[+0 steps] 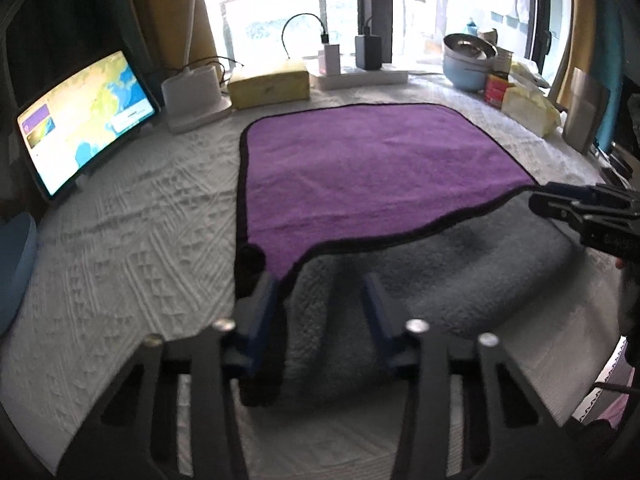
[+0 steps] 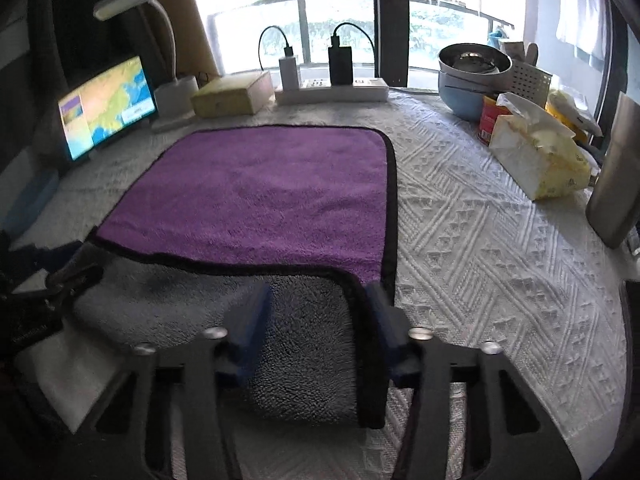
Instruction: Fold towel
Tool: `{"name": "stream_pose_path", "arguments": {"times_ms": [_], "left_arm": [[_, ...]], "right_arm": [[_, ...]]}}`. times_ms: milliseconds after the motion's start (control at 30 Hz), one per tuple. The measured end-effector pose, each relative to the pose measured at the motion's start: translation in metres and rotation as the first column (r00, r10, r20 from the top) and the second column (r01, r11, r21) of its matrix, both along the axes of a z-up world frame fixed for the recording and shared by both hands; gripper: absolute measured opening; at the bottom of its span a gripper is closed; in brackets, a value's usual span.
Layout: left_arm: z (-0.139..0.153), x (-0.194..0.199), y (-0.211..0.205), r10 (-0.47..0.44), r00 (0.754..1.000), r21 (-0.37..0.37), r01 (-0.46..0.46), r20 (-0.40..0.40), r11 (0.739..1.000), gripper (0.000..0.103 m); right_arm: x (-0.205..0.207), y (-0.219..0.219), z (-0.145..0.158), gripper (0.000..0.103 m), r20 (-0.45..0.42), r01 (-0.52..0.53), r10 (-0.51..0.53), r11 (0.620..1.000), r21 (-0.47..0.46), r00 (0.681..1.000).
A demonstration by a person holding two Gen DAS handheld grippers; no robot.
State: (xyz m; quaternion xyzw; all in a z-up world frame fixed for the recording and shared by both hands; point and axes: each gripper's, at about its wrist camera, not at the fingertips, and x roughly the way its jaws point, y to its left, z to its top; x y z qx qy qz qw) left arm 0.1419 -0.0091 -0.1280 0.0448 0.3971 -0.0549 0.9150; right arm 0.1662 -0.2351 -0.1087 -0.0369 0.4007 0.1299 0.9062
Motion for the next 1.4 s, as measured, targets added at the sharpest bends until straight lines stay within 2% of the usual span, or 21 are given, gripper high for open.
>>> {"name": "stream_pose_path", "arguments": {"times_ms": [67, 133, 167, 233, 433, 700, 1400], "left_arm": [[0.000, -0.001, 0.001, -0.017, 1.000, -0.011, 0.017, 0.008, 1.000, 0.028], [0.001, -0.004, 0.001, -0.025, 1.000, -0.005, 0.025, 0.018, 1.000, 0.019], [0.002, -0.005, 0.001, -0.027, 0.999, -0.002, 0.027, 0.023, 1.000, 0.014], [0.004, -0.007, 0.002, -0.044, 0.999, -0.020, 0.045, 0.029, 0.999, 0.013], [0.010, -0.011, 0.004, -0.050, 0.998, -0.038, 0.051, 0.037, 0.998, 0.011], [0.028, -0.013, 0.008, -0.044, 0.995, -0.088, 0.052, 0.088, 0.995, 0.010], [0.065, 0.020, 0.015, -0.066, 0.977, -0.080, 0.083, 0.204, 0.993, 0.010]], "right_arm": [[-0.002, 0.005, -0.001, 0.030, 0.009, -0.019, 0.020, 0.999, -0.027, 1.000], [-0.003, 0.008, 0.000, 0.015, 0.025, -0.028, 0.030, 0.999, -0.043, 0.999], [-0.004, 0.008, 0.001, 0.011, 0.033, -0.032, 0.033, 0.999, -0.044, 0.999], [-0.007, 0.008, 0.002, 0.007, 0.044, -0.037, 0.039, 0.999, -0.039, 0.998], [-0.016, 0.004, 0.015, 0.005, 0.103, -0.048, 0.050, 0.999, -0.014, 0.993], [-0.021, -0.001, 0.040, 0.005, 0.176, -0.038, 0.041, 0.999, -0.018, 0.984], [0.009, 0.005, 0.089, 0.005, 0.324, -0.042, 0.055, 0.998, -0.047, 0.944]]}}
